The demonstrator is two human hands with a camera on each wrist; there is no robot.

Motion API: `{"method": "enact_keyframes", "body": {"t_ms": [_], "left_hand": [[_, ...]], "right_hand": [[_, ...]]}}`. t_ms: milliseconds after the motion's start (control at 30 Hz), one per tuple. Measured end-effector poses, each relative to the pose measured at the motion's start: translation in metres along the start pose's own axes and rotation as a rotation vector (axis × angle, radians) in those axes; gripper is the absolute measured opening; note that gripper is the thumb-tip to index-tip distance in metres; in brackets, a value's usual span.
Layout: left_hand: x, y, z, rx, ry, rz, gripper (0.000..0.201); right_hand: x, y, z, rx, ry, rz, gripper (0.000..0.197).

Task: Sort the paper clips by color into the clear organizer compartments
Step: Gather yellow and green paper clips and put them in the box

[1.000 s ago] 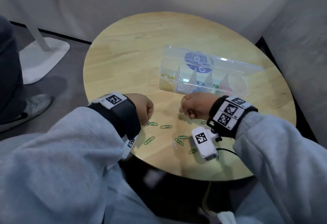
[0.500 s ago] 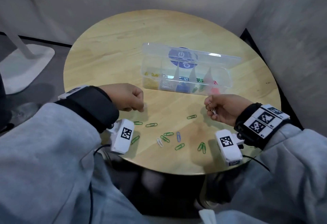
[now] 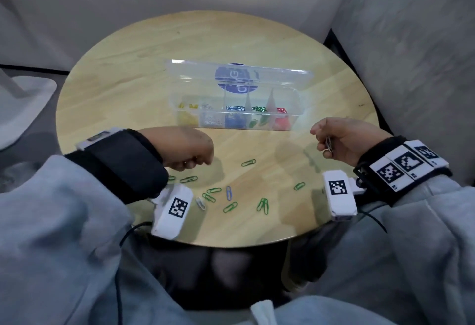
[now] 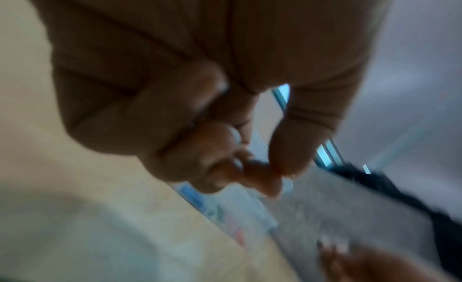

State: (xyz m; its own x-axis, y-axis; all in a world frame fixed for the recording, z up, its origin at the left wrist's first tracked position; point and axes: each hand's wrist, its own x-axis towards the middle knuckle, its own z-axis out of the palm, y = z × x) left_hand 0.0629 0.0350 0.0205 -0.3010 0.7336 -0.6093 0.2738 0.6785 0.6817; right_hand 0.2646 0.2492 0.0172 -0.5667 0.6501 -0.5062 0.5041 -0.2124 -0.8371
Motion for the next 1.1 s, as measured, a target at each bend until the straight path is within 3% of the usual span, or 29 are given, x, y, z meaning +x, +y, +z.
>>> {"method": "enact_keyframes", "body": {"t_ms": [100, 167, 333, 700, 800, 867, 967, 1100], "left_hand": [[0.002, 0.002, 0.016, 0.605, -0.01, 0.044, 0.008], [0.004, 0.0, 0.026, 0.789, -0.058, 0.05, 0.013], [0.012, -0.007, 0.037, 0.887, -0.19, 0.048, 0.019], [0.017, -0.02, 0.038, 0.935, -0.123, 0.093, 0.011], [0.018, -0.025, 0.038, 0.857, -0.131, 0.089, 0.012], [0.017, -0.027, 0.033, 0.675, -0.123, 0.078, 0.015], [0.015, -0.022, 0.019, 0.371, 0.002, 0.09, 0.019], [0.017, -0.01, -0.006, -0.231, 0.253, 0.085, 0.028]], "right_hand": [[-0.002, 0.0, -0.015, 0.06, 0.011, -0.006, 0.027], [-0.004, -0.002, -0.027, 0.182, 0.02, -0.011, 0.024], [0.0, -0.002, -0.04, 0.353, 0.063, -0.03, 0.02], [0.005, -0.005, 0.007, 0.18, -0.091, 0.015, 0.017], [0.004, -0.004, 0.014, 0.17, -0.111, 0.043, 0.016], [0.002, -0.005, 0.016, 0.177, -0.124, 0.048, 0.017], [0.0, -0.005, 0.019, 0.228, -0.145, 0.047, 0.02], [0.0, -0.006, 0.034, 0.296, -0.17, 0.065, 0.024]]}}
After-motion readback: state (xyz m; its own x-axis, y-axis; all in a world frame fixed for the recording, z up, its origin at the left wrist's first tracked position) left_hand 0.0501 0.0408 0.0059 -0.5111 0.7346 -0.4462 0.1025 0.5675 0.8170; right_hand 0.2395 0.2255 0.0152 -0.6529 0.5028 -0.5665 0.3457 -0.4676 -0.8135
